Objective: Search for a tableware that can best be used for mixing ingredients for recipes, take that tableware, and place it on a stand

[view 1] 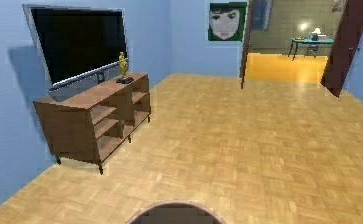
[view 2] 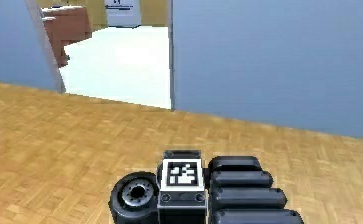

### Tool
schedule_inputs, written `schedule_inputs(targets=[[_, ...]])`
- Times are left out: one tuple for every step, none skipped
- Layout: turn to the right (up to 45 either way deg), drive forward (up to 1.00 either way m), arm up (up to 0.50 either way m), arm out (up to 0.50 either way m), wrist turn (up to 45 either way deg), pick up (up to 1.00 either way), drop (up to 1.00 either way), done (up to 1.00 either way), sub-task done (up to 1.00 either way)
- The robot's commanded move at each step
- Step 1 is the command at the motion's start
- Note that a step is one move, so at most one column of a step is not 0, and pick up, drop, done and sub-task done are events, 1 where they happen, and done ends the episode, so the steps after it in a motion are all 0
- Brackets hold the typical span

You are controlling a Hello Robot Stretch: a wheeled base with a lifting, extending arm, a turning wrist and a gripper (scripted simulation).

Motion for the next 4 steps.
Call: schedule_inputs(targets=[[0.0, 1.00, 0.00, 0.00, 0.0, 0.00, 0.00, 0.00, 0.00], [0.0, 0.95, 0.00, 0.00, 0.0, 0.00, 0.00, 0.00, 0.00], [45.0, 0.00, 0.00, 0.00, 0.0, 0.00, 0.00, 0.00, 0.00], [45.0, 0.00, 0.00, 0.00, 0.0, 0.00, 0.00, 0.00, 0.00]])
